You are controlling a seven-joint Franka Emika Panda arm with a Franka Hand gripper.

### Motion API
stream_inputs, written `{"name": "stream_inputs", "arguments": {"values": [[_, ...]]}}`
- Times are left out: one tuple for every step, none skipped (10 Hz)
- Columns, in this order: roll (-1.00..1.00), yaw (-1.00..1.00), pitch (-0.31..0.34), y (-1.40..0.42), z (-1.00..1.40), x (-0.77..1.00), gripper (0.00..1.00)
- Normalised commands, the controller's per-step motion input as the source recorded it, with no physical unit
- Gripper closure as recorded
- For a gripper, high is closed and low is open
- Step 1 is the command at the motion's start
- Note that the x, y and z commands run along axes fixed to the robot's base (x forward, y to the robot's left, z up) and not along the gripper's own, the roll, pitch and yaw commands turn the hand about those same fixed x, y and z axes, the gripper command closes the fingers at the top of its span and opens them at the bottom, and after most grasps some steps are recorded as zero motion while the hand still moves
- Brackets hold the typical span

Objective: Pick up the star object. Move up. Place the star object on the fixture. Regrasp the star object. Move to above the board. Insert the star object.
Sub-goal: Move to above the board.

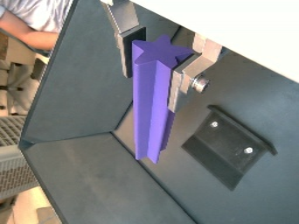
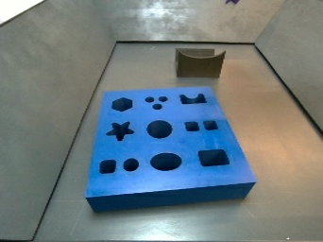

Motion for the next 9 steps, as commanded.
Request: {"name": "stream_inputs", "arguments": {"values": [[-1.00,-0.08,0.023,-1.00,0.32,-0.98,1.00],[-1.00,-0.08,-0.022,-0.94,0.32,-1.00,1.00],[-1.00,-0.08,-0.036,-0.91,0.30,-1.00,1.00],[-1.00,-0.08,-0.046,-0.90,0.30,-1.00,1.00],[-1.00,-0.09,-0.050,-0.88,0.30,-1.00,1.00],[-1.00,-0.09,-0.057,-0.83,0.29,-1.00,1.00],[-1.00,-0.09,-0.063,-0.79,0.28,-1.00,1.00],[-1.00,-0.09,-0.068,-0.72,0.25,-0.94,1.00],[-1.00,-0.08,-0.095,-0.30,0.11,-0.48,1.00]]}}
